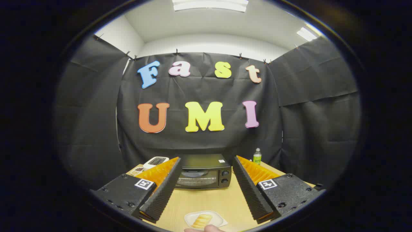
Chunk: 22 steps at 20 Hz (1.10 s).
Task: Open the toaster oven, put the food inside, and close the toaster oven door.
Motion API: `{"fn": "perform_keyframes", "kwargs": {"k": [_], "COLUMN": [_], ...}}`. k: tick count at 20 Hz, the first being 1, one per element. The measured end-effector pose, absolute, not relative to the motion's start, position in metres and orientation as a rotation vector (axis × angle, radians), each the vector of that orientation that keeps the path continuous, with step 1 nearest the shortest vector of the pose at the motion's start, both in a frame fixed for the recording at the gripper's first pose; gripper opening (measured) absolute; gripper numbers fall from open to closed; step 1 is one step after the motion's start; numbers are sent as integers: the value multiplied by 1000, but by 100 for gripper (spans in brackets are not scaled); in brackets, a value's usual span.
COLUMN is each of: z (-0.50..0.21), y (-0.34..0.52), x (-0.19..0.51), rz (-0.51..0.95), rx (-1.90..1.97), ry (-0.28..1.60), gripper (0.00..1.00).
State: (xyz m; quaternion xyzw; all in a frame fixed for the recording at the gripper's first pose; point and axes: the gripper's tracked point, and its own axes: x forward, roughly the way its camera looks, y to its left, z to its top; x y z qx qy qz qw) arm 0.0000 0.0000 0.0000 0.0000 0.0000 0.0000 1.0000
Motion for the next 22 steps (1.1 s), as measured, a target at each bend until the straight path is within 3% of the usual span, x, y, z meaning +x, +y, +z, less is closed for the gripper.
{"fn": "perform_keyframes", "kwargs": {"k": [22], "z": [-2], "y": [-5], "x": [5], "rz": [12], "rx": [32], "ry": [-10], "gripper": [100]}}
